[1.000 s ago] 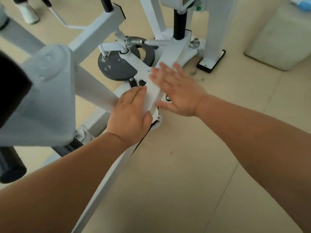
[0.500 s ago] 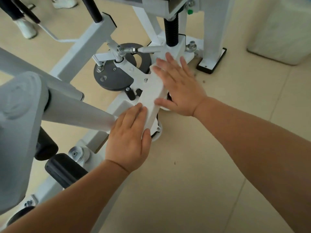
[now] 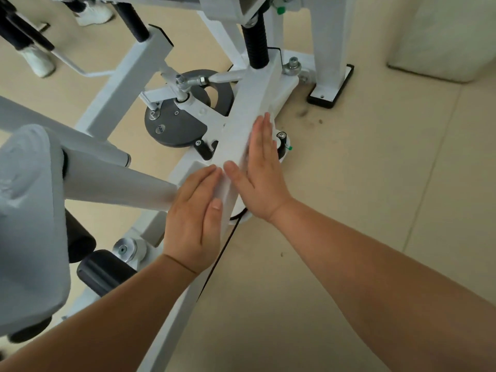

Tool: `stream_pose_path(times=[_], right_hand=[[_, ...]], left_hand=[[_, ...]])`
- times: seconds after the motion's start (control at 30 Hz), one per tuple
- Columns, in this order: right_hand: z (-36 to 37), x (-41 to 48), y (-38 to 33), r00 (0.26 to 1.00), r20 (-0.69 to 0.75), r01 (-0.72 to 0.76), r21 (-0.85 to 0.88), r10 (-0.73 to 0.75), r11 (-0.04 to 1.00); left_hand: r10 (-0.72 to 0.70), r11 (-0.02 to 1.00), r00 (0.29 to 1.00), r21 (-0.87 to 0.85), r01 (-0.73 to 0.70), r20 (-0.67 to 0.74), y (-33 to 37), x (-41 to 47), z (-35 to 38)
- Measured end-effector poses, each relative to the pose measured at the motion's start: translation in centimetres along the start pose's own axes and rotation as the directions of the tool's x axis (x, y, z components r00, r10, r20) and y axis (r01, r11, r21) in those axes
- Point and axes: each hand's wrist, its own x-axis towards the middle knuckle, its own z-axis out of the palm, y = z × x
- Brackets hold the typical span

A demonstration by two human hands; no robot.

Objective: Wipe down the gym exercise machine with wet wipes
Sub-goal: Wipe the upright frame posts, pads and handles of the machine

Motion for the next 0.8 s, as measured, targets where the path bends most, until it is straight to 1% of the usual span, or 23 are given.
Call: stream_pose_path(times=[0.13,0.2,0.27,0.33,0.4,0.43,0.5,0.6,0.63,0.7,0.73,0.8], right_hand=[[-2.8,5.8,0.9,0.990,-0.026,-0.129,0.197,0.137,0.972],[-3.1,7.1,0.3,0.983,-0.040,-0.161,0.265,0.177,0.951],[-2.0,6.0,-0.5,0.985,-0.063,-0.136,0.303,0.162,0.943],[0.1,3.2,-0.9,0.992,-0.084,-0.066,0.313,0.097,0.947],[1.4,1.1,-0.6,0.997,-0.073,-0.014,0.305,0.038,0.952],[1.4,1.3,-0.4,0.997,-0.072,-0.011,0.304,0.034,0.953],[0.1,3.8,-0.4,0.993,-0.084,-0.045,0.335,0.077,0.941],[-3.3,9.0,-0.9,0.972,-0.100,-0.150,0.434,0.213,0.888],[-4.2,10.3,-0.8,0.967,-0.101,-0.166,0.444,0.234,0.880],[-4.5,10.8,-0.5,0.970,-0.097,-0.158,0.439,0.222,0.884],[-4.0,10.0,-0.6,0.976,-0.095,-0.135,0.430,0.194,0.893],[-2.3,7.1,-0.9,0.989,-0.115,-0.043,0.406,0.098,0.913]], left_hand=[[-0.019,0.999,0.999,0.041,0.018,0.027,0.2,0.0,0.0],[-0.026,0.998,0.999,0.063,0.024,0.029,0.2,0.1,0.0],[-0.019,0.997,0.999,0.075,0.016,0.031,0.1,0.1,0.0],[-0.008,0.997,0.999,0.081,0.006,0.032,0.0,0.1,0.0],[-0.008,0.997,0.999,0.077,0.005,0.035,0.0,0.2,0.0],[-0.009,0.997,0.999,0.082,0.006,0.036,0.0,0.2,0.0],[-0.017,0.995,0.999,0.100,0.013,0.038,0.1,0.0,0.0],[-0.038,0.993,0.998,0.109,0.032,0.053,0.3,0.0,-0.1],[-0.039,0.993,0.998,0.111,0.033,0.057,0.3,0.0,-0.1],[-0.039,0.993,0.997,0.111,0.032,0.061,0.2,0.1,-0.1],[-0.038,0.993,0.997,0.112,0.031,0.061,0.1,0.1,-0.2],[-0.030,0.993,0.998,0.116,0.024,0.056,0.0,0.0,-0.1]])
